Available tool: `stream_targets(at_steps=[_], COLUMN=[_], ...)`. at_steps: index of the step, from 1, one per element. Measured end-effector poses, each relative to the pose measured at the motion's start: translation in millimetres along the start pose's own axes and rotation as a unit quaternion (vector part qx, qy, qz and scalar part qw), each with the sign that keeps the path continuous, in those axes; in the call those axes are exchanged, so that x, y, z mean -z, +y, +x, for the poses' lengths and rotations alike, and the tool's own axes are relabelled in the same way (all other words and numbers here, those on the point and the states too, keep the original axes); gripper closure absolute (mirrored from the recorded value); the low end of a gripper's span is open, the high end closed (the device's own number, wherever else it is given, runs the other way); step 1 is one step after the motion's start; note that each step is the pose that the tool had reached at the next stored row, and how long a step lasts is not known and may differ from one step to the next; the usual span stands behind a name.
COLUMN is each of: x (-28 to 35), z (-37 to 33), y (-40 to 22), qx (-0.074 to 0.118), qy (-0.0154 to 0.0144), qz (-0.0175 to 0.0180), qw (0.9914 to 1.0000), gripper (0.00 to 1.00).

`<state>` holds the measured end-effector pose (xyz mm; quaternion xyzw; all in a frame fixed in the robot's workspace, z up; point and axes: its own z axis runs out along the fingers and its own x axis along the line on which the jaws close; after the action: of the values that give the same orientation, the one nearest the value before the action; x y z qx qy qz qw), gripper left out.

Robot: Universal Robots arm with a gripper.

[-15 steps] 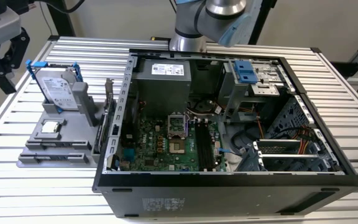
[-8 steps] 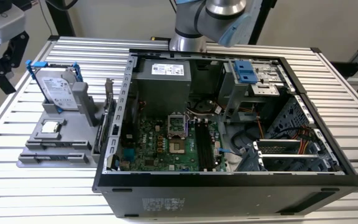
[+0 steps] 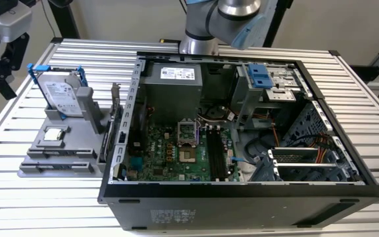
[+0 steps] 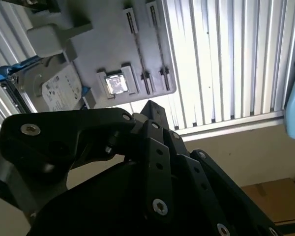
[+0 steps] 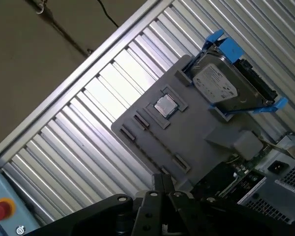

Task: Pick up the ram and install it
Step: 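Pick up the ram and move it above insertion slot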

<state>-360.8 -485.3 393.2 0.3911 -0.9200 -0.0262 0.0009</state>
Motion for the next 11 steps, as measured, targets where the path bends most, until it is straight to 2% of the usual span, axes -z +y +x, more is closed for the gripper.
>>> stream_targets(at_steps=[4,7,11], x=[0.0,0.1,0.1], z=[0.0,0.0,0.0], y=[0.0,0.0,0.0], qx=[0.032,0.056,0.075], qy=[0.0016,0.0027,0.0036], qz=[-0.0006,-0.0010,-0.0014], qw=[0.99948,0.99842,0.99716], gripper=[1.00,1.00,1.00])
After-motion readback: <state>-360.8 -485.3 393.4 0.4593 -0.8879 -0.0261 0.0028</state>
